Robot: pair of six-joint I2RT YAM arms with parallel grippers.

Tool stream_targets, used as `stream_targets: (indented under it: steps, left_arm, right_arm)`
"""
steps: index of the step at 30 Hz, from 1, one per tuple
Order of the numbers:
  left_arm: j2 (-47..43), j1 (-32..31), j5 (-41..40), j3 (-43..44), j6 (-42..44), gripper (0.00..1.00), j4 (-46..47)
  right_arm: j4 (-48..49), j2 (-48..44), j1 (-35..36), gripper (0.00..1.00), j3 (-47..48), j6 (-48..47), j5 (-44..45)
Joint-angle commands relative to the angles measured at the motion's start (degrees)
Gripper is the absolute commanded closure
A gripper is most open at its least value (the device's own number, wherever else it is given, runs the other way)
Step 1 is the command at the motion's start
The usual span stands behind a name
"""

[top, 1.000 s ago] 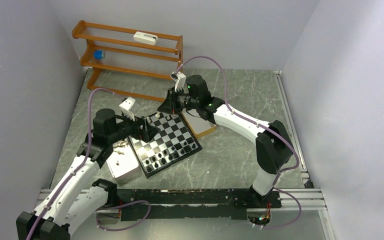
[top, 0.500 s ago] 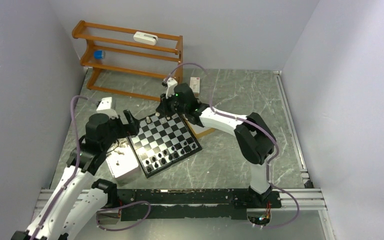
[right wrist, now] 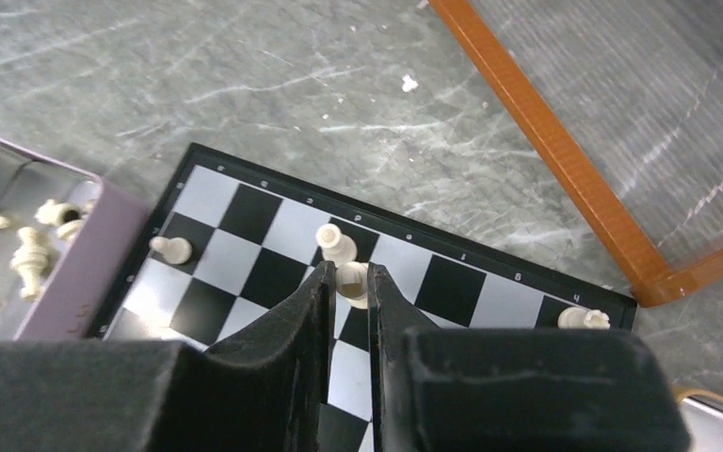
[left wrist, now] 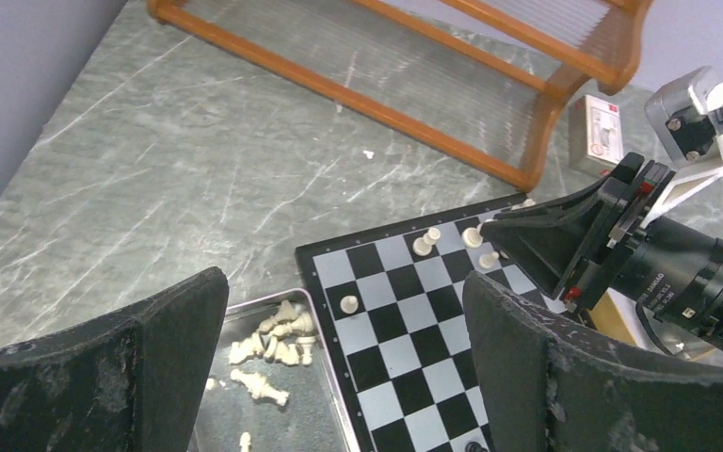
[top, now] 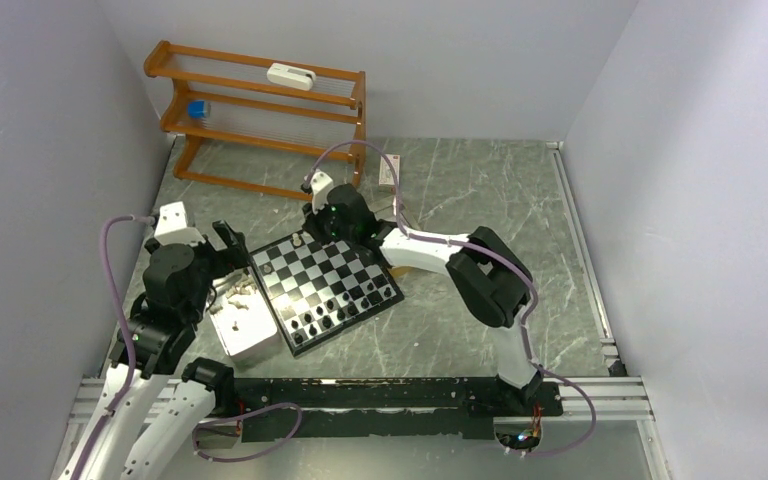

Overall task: Set up the chess pieces on the board
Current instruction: Place the chess piece on the chessboard.

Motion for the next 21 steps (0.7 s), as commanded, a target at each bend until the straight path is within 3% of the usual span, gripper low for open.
stream_targets:
  steps: [1, 21]
  left_arm:
    - [-0.99, -0.29, -4.86, 1.29, 0.3, 0.02, -1.95]
    - [-0.79, -0.31, -6.39, 1.2, -0.31, 0.01, -2.79]
  right_arm:
    - [3.11, 2.84, 0.31, 0.81, 1.99, -2.25, 3.67]
    - [5.57, 9.3, 0.8, 0.82, 3.49, -2.27, 4.83]
